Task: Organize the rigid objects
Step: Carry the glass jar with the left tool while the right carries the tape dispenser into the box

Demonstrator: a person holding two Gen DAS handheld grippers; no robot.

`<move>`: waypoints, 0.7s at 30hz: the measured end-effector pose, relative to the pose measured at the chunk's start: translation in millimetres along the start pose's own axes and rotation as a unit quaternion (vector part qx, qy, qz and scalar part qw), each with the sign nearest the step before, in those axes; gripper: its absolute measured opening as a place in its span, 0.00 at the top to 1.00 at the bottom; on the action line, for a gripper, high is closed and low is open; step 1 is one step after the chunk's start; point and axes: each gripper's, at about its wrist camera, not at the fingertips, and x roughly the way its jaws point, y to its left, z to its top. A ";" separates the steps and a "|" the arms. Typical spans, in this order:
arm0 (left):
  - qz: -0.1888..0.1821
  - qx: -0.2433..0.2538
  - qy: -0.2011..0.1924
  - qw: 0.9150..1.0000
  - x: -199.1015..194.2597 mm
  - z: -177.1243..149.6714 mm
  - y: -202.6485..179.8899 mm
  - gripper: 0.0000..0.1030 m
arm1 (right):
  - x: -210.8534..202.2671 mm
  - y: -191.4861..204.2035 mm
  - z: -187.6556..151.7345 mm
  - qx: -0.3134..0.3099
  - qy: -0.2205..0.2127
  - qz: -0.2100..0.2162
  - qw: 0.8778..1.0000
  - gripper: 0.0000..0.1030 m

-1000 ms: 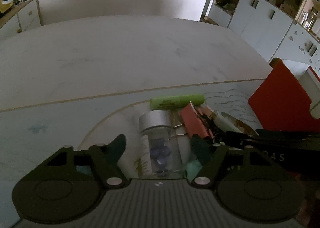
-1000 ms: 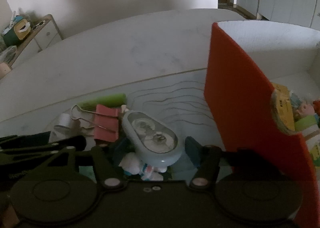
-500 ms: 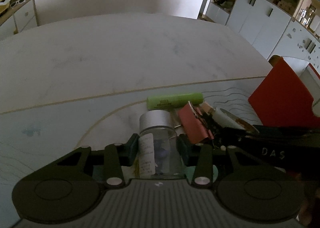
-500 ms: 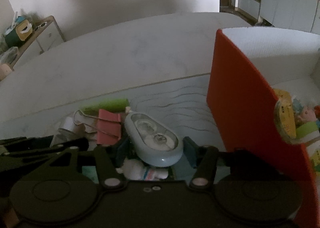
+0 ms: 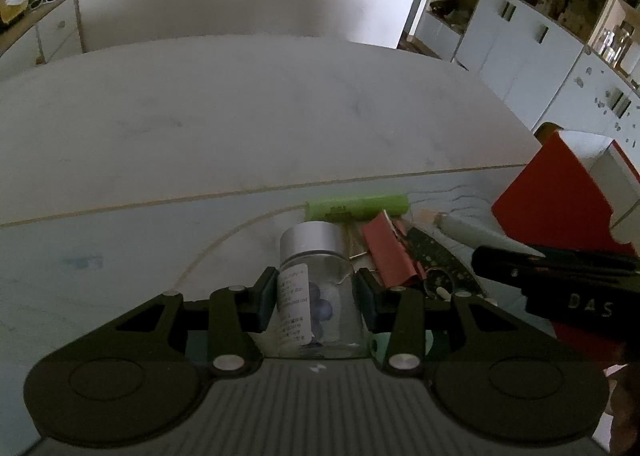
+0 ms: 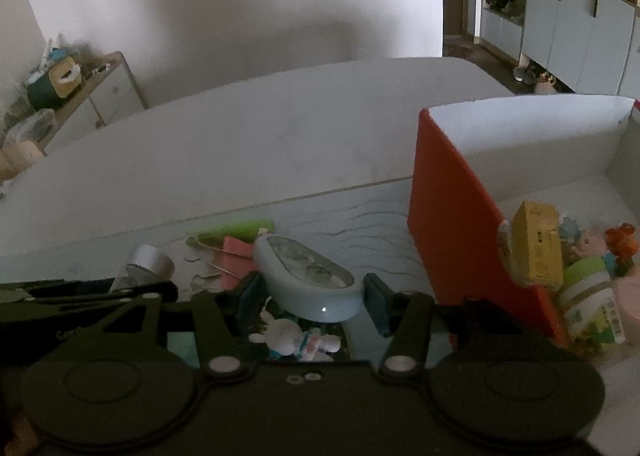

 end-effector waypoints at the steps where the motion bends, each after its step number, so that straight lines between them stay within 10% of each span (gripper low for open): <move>1: -0.001 -0.002 -0.001 1.000 -2.5 0.0 0.0 0.60 | -4.0 0.2 0.1 0.002 -0.003 0.004 1.000 0.47; 21: -0.039 0.032 -0.034 0.998 -76.8 15.7 -41.3 0.60 | -92.8 -11.0 10.1 0.005 -0.069 0.025 0.997 0.47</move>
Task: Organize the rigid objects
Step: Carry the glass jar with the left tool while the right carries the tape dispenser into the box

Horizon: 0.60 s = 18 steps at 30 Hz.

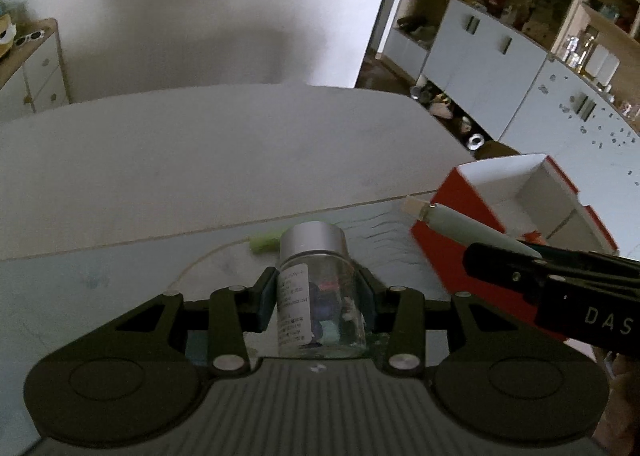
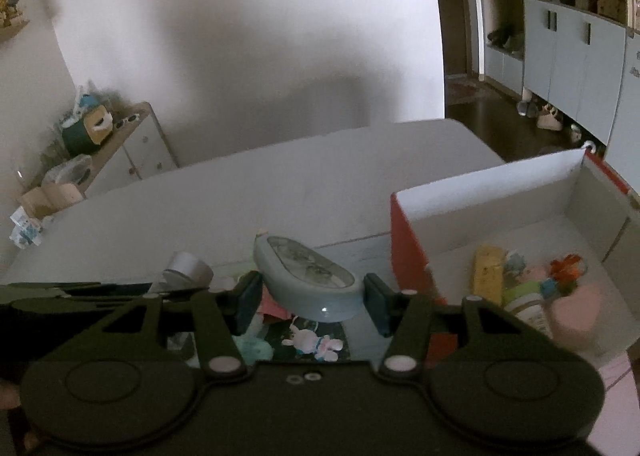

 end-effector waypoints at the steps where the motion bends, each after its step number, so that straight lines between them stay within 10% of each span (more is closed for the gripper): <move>1: -0.001 0.001 -0.001 1.000 -2.2 1.1 -2.7 0.60 | -3.4 -2.1 1.4 0.000 -0.002 -0.001 1.000 0.47; 18: -0.017 0.014 -0.027 0.999 -13.5 11.8 -88.5 0.60 | -44.8 -75.2 9.3 0.002 -0.029 -0.002 1.000 0.47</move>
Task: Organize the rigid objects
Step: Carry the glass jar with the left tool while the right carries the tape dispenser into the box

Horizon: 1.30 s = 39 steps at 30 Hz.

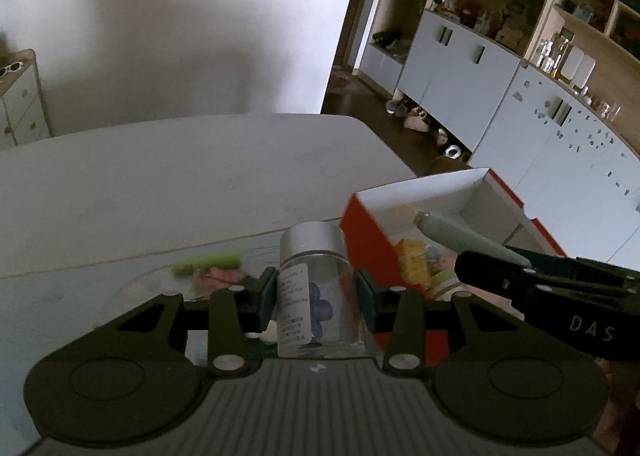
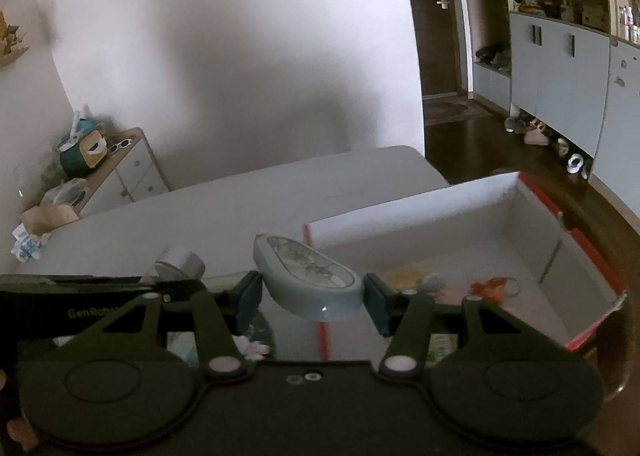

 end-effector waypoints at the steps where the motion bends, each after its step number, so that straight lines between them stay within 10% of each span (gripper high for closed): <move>1: -0.001 -0.003 0.001 1.000 2.3 0.3 -5.8 0.60 | -1.3 -6.0 0.4 0.000 0.000 -0.001 1.000 0.47; 21: 0.011 0.019 0.021 1.000 64.7 11.0 -113.9 0.59 | -7.0 -131.9 -1.0 0.003 0.015 -0.031 0.999 0.47; 39: -0.003 0.054 0.090 0.994 173.5 45.2 -155.0 0.59 | 41.2 -136.2 -14.0 -0.115 0.088 -0.013 0.989 0.47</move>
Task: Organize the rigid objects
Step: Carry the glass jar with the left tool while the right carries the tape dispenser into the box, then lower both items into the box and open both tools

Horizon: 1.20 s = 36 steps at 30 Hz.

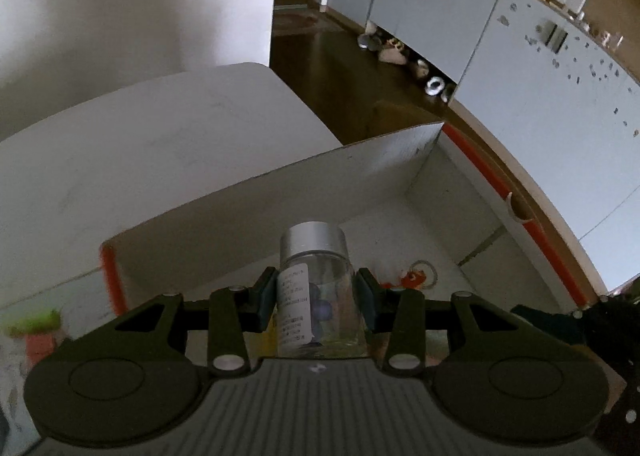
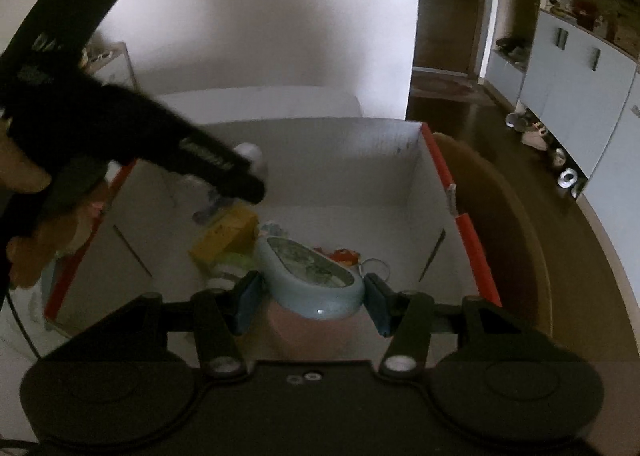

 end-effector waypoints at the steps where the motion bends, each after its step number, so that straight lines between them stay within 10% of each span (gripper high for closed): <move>1: -0.003 0.001 0.002 1.000 4.0 2.6 -0.9 0.59 | 2.5 0.8 0.8 -0.003 0.002 0.002 1.000 0.47; 36: -0.011 0.037 0.075 0.996 75.6 26.3 -28.7 0.59 | 37.8 -4.9 7.3 0.021 0.046 0.019 0.999 0.40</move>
